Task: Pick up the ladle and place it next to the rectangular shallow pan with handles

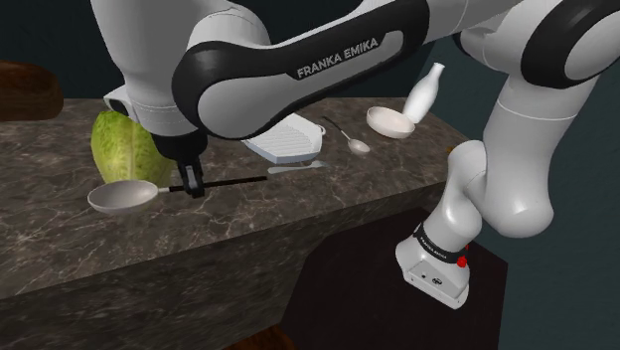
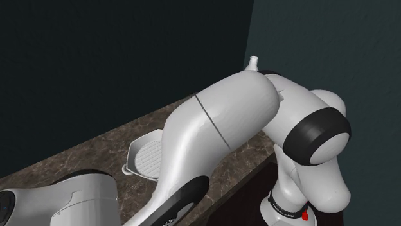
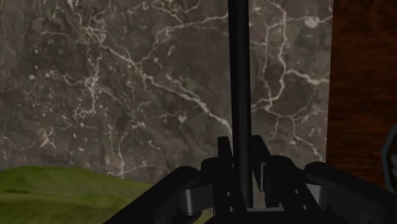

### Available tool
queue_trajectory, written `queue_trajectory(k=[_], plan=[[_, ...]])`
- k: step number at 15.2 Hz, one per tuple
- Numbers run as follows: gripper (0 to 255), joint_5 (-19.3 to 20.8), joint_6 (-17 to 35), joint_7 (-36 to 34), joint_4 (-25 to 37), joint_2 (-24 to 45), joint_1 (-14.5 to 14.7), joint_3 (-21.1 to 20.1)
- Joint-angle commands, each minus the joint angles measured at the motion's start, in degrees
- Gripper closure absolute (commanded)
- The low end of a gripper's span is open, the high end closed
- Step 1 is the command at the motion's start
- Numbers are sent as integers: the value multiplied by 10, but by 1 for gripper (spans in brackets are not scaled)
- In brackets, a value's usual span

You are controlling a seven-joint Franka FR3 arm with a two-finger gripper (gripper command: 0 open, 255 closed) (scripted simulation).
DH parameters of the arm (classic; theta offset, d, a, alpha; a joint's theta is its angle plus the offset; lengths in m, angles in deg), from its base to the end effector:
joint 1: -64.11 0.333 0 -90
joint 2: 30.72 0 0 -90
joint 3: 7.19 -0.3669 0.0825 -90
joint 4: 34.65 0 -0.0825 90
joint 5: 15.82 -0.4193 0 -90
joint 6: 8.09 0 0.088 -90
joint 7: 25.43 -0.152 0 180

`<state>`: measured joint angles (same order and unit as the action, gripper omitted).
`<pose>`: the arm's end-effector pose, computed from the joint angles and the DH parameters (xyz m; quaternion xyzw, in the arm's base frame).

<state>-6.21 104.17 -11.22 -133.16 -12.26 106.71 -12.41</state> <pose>0.4741 0.4898 0.3812 0.8372 0.5419 -0.0204 0.0706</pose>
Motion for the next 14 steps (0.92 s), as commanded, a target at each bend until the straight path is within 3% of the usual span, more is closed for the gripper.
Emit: queue_trajectory(k=[1,8,14], plan=[[255,1,13,-3,-9,5,0,0],[255,7,60,-10,-34,27,0,2],[255,7,60,-10,-34,27,0,2]])
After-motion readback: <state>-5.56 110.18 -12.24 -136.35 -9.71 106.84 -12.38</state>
